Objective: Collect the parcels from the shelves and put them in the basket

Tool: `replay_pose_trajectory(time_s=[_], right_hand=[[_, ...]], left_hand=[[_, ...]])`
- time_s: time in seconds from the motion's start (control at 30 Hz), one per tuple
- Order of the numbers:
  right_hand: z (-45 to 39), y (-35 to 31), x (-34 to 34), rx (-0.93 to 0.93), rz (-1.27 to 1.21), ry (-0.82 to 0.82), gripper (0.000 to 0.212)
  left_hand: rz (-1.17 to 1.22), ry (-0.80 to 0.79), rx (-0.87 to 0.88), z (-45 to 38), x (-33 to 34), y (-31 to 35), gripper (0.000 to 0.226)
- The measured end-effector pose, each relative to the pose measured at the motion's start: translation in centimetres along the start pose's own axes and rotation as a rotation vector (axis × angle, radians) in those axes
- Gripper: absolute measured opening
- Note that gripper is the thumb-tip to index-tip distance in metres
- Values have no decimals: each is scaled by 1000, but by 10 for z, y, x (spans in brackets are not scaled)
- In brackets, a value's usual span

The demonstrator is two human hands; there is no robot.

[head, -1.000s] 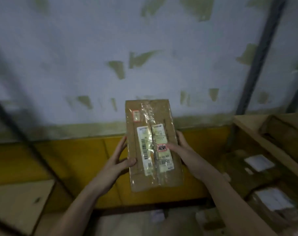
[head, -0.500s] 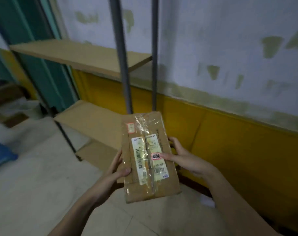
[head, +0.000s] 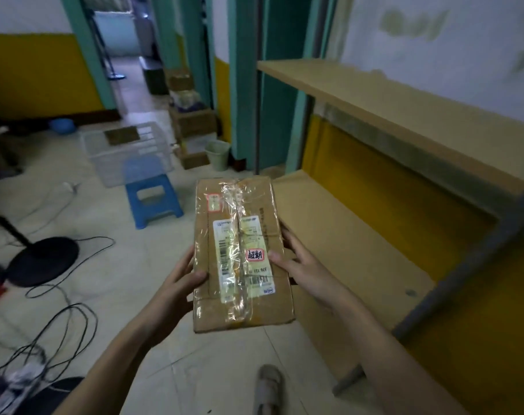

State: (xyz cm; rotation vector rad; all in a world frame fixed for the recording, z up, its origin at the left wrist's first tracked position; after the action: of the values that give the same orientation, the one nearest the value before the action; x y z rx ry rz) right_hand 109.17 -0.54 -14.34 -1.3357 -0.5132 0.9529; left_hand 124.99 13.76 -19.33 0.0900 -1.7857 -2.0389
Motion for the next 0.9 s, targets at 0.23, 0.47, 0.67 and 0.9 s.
replay_pose_trajectory(time_s=[0.23, 0.47, 0.67, 0.9], right_hand=[[-166, -25, 37, -19, -44, -154, 71], [-301, -55, 98, -11, -42, -297, 57], [-416, -78, 162, 11, -3, -350, 45], [-550, -119, 231, 44, 7, -360, 38]], left_hand=[[-5, 206, 83, -76, -92, 43, 77], [33, 393, 61, -125, -196, 71, 70], [71, 494, 32, -181, -311, 78, 66], [100, 478, 13, -255, -444, 109, 80]])
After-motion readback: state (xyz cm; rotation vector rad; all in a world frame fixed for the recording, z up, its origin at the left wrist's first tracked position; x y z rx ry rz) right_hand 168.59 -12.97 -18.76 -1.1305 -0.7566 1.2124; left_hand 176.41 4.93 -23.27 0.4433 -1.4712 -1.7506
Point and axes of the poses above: each hand's wrist, its own z-axis away from the middle knuckle, its own x-axis out of the palm, y = z × x, the point moved 9 cm from there along -z, towards the middle knuckle
